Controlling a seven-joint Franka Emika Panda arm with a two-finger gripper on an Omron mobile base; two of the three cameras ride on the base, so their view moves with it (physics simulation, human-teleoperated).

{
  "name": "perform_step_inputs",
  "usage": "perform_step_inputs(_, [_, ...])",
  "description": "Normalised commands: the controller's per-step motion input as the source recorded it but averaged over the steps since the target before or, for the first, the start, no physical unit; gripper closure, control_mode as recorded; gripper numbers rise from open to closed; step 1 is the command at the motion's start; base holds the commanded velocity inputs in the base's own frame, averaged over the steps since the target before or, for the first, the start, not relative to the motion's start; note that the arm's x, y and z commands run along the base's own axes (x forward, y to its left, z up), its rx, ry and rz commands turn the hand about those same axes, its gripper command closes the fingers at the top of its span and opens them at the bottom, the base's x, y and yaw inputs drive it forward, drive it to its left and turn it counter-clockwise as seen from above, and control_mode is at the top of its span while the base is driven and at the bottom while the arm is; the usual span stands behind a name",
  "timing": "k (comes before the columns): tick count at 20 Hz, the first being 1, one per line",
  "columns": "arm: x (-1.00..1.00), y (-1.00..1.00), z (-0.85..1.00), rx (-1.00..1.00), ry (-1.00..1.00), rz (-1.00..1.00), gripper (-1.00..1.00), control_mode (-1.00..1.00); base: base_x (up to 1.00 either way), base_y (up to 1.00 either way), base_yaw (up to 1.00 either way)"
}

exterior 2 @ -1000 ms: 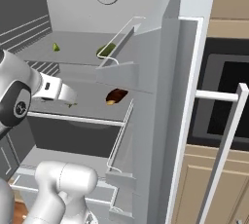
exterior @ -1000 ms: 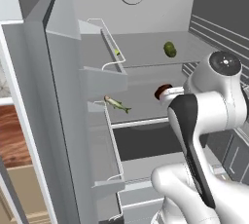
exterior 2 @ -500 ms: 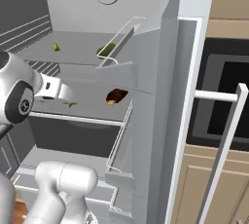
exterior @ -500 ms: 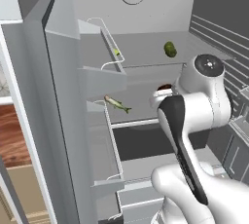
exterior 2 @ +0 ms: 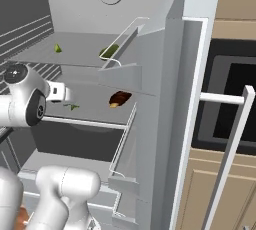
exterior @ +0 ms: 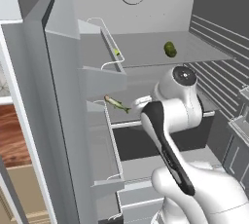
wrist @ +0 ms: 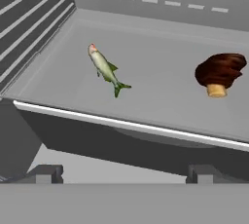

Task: Gather the lemon wedge and cucumber from the fridge and place them on a tray on the dining counter. Then gather the fish and steak from the fridge and place them on the other tray.

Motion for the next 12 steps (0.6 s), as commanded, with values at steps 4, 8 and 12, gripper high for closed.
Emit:
perform_step_inputs(4, [0.58, 0.15, -0.08, -0.01, 0.05, 0.15, -1.00, -1.00, 0.00, 0.00, 0.00])
perform_step_inputs(8, [0.60, 0.20, -0.19, -0.03, 0.15, 0.03, -1.00, -1.00, 0.00, 0.00, 0.00])
perform_step_inputs(12, [0.51, 0.15, -0.24, -0.03, 0.06, 0.00, -1.00, -1.00, 0.00, 0.00, 0.00])
